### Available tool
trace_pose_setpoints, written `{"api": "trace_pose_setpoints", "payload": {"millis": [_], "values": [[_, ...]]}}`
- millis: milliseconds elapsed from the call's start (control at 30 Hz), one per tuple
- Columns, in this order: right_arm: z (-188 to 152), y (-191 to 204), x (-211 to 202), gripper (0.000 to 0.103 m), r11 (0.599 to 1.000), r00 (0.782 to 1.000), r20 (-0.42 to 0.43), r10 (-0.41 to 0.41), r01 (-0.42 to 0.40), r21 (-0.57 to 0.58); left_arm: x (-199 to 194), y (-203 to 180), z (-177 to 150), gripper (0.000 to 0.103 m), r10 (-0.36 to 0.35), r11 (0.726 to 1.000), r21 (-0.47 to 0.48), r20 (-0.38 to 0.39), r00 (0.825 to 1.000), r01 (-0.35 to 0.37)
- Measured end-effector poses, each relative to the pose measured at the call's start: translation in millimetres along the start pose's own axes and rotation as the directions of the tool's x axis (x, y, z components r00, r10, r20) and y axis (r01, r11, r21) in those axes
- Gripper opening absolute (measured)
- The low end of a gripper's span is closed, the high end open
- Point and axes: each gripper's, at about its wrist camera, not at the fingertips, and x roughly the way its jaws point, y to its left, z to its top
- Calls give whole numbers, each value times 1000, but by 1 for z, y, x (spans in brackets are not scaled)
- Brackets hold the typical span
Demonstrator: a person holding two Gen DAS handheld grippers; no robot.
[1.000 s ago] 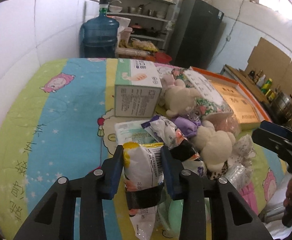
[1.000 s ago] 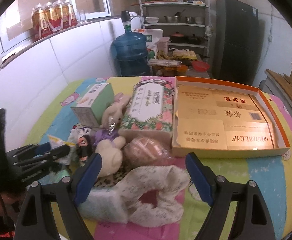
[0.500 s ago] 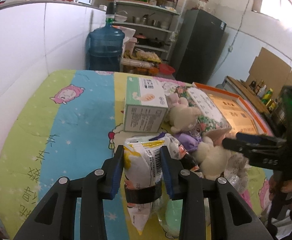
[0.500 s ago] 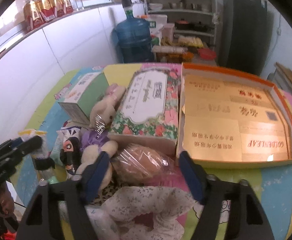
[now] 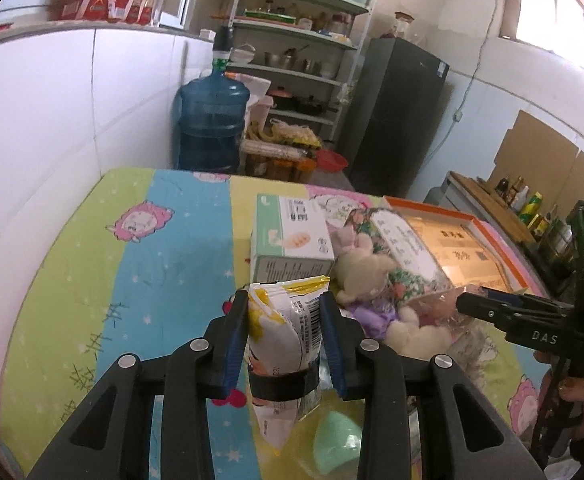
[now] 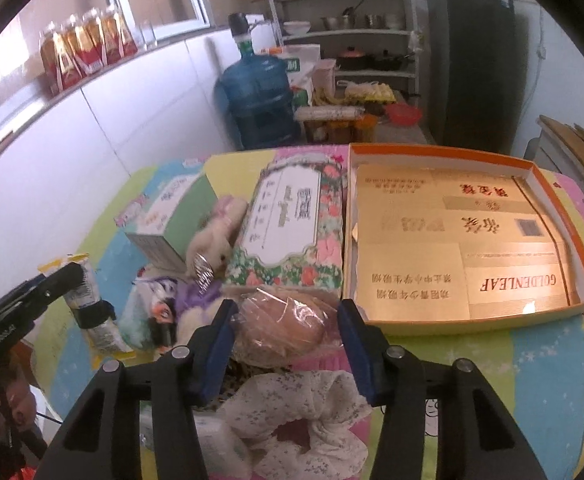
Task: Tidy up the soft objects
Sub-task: 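Grasp the white snack bag with the left gripper while the right grasps the pink bread bag, then carry both bags over the open GOLDENLEAF box with both grippers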
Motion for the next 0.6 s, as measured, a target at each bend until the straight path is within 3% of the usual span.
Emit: {"api": "trace_pose_setpoints", "payload": {"millis": [600], "values": [[39, 24, -40, 52, 995, 986, 139, 95, -93, -20, -18, -11, 48, 33, -2, 998, 59, 92, 996, -3]]}}
